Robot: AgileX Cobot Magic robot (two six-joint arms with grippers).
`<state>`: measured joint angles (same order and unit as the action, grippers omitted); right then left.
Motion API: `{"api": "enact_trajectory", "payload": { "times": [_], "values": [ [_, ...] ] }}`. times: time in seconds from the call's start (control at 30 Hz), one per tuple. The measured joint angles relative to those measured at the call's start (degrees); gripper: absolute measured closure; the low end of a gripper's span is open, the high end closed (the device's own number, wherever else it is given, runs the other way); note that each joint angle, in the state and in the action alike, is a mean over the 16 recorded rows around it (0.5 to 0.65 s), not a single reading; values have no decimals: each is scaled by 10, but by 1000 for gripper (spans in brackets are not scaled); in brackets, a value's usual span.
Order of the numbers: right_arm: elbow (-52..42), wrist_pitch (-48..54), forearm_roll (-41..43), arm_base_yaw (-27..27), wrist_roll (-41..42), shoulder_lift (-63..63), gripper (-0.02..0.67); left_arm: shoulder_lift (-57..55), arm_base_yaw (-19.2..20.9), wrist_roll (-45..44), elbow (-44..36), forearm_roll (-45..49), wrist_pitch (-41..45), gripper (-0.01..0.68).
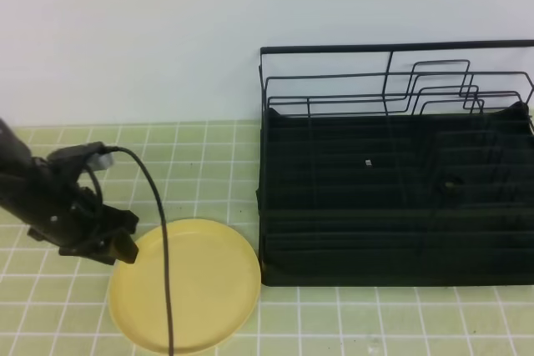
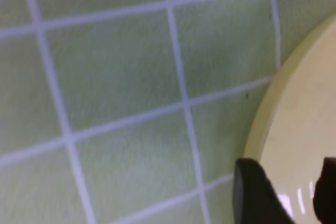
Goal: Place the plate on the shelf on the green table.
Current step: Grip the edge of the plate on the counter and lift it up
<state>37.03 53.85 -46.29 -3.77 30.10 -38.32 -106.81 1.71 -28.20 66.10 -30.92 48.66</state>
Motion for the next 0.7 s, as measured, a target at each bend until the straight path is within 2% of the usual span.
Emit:
{"api": "enact_trajectory", "payload": {
  "times": [0.13, 0.3, 0.53, 0.7],
  "values": [
    [0, 6, -3, 0, 1, 0, 652, -22, -15, 1, 13, 14, -5, 461],
    [0, 15, -5, 0, 1, 0, 652, -42, -26, 3, 24, 29, -8, 534],
    [0, 22, -6, 0, 1, 0, 652, -54, -29, 16, 36, 48, -1, 634],
    [0, 23, -6, 0, 1, 0, 652, -47, -29, 29, 57, 62, 18, 670]
  ]
}}
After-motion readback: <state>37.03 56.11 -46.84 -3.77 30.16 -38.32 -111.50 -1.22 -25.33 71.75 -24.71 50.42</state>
